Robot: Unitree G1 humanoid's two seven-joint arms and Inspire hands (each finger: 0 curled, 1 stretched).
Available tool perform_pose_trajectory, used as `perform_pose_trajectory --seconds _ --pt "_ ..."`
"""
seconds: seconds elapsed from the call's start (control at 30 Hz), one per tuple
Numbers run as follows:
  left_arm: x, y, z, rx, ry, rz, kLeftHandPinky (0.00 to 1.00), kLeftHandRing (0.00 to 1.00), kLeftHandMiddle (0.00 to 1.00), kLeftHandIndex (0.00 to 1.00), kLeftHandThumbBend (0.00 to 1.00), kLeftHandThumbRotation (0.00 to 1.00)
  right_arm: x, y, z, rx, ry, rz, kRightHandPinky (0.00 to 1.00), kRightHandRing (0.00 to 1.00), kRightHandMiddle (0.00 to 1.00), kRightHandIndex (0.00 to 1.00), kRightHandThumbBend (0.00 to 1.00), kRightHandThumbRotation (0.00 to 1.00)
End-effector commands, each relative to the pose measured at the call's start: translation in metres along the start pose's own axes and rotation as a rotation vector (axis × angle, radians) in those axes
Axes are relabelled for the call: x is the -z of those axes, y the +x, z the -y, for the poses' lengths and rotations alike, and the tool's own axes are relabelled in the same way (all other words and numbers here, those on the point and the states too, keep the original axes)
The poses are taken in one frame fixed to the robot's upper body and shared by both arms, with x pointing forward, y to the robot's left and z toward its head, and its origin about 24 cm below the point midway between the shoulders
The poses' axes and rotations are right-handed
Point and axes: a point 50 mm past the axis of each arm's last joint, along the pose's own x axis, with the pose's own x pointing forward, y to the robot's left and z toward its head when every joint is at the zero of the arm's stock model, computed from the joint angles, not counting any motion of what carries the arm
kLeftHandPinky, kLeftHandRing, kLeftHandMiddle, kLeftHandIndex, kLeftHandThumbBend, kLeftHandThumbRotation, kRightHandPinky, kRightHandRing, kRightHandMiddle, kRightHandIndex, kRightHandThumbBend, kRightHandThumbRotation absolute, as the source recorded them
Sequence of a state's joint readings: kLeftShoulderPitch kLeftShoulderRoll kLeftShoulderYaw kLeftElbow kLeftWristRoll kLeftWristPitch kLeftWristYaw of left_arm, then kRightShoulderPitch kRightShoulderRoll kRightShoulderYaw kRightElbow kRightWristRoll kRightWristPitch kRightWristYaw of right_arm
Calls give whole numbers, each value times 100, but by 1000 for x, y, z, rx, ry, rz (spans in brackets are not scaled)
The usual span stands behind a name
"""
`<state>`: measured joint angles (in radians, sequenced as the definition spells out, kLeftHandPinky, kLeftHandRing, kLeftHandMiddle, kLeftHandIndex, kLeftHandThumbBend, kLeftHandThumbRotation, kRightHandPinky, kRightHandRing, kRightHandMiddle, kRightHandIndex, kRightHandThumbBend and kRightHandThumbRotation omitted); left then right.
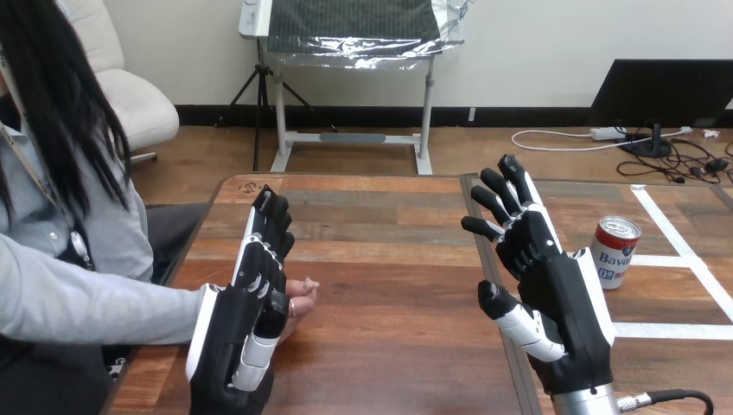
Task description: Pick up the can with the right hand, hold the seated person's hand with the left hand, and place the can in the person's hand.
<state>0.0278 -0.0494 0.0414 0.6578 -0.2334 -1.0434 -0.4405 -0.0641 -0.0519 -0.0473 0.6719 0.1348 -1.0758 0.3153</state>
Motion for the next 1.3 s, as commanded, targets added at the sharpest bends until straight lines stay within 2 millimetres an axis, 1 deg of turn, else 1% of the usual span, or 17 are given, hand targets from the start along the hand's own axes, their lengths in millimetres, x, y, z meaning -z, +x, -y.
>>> perform_pose_trajectory --seconds 0.0,0.77,1.27 --pt "-12 17 5 34 15 101 98 100 100 100 100 88 -13 19 5 -15 -37 102 81 92 95 98 100 69" --pt "-10 14 10 39 2 85 97 100 100 100 100 88 -13 19 8 -34 -32 98 82 93 96 98 100 68" --pt "-11 14 8 39 0 90 97 100 100 100 100 88 -13 21 7 -33 -50 98 80 92 96 98 100 70"
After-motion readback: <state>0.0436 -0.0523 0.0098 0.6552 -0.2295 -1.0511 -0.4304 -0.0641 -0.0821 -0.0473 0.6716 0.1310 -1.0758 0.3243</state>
